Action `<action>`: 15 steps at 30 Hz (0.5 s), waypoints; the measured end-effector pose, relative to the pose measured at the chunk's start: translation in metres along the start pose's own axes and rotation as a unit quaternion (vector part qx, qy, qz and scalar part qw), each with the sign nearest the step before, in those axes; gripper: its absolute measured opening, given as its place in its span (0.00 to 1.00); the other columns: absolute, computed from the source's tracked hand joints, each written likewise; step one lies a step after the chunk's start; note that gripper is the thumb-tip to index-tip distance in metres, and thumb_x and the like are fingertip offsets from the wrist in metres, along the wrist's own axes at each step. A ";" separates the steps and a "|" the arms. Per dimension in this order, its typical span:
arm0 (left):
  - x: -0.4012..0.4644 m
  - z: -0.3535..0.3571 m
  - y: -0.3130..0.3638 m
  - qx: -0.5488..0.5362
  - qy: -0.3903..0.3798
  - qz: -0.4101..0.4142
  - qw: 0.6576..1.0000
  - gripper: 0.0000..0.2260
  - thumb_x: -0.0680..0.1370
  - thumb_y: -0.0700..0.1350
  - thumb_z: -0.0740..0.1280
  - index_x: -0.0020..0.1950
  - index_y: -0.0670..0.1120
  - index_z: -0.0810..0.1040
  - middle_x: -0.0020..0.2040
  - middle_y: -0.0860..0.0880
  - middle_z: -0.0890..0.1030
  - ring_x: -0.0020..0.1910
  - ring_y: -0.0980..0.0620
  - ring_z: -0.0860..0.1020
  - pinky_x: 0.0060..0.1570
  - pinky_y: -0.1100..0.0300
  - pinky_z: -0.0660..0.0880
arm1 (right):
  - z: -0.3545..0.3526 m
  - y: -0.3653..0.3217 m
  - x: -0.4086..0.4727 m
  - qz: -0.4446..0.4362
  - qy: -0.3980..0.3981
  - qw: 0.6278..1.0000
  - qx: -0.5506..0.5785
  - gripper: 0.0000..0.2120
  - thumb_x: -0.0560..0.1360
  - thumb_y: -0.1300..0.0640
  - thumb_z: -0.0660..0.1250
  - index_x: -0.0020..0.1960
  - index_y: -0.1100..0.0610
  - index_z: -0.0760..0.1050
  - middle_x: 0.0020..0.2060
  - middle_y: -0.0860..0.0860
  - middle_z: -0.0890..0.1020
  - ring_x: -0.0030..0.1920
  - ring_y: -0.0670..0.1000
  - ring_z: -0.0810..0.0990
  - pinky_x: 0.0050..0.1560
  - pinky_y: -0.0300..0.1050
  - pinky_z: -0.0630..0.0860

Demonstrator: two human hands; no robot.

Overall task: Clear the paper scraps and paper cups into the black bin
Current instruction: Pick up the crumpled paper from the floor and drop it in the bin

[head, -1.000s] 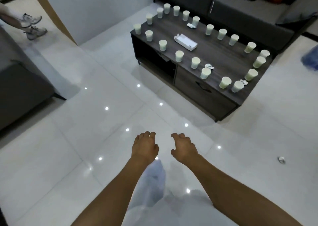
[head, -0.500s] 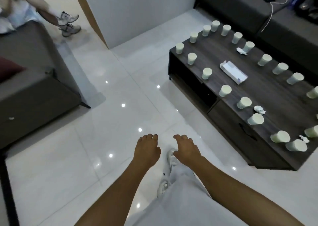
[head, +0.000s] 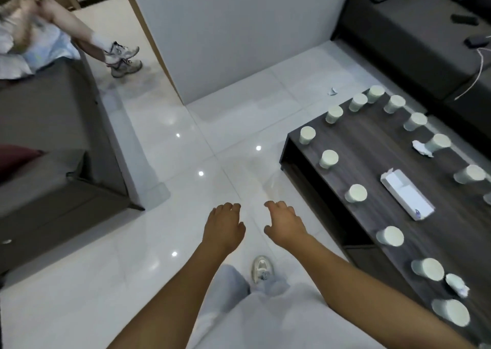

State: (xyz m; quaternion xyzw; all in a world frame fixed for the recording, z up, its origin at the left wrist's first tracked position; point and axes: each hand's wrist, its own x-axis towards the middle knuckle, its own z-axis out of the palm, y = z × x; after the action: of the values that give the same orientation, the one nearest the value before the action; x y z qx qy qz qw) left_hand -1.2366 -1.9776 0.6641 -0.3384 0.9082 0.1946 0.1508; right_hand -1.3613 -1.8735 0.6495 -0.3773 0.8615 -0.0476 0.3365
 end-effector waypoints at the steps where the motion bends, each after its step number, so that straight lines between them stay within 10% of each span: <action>1: 0.018 -0.010 -0.002 -0.003 0.000 -0.001 1.000 0.21 0.80 0.47 0.59 0.73 0.45 0.65 0.66 0.47 0.73 0.63 0.48 0.71 0.64 0.58 0.65 | -0.012 -0.004 0.017 -0.001 -0.006 1.000 0.001 0.28 0.76 0.57 0.64 0.74 0.52 0.59 0.67 0.54 0.69 0.64 0.57 0.69 0.60 0.50 0.71; 15: 0.318 -0.152 -0.080 0.043 -0.049 0.066 0.996 0.19 0.80 0.48 0.59 0.69 0.45 0.67 0.64 0.47 0.73 0.63 0.48 0.71 0.63 0.59 0.65 | -0.156 -0.078 0.292 0.080 -0.002 0.995 0.066 0.29 0.74 0.59 0.63 0.73 0.52 0.60 0.65 0.54 0.68 0.64 0.58 0.68 0.59 0.51 0.71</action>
State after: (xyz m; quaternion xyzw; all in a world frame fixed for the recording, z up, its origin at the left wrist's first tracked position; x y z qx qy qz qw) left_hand -1.4349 -2.2791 0.6482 -0.2613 0.9274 0.1814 0.1969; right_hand -1.5517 -2.1552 0.6370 -0.2841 0.8831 -0.0763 0.3655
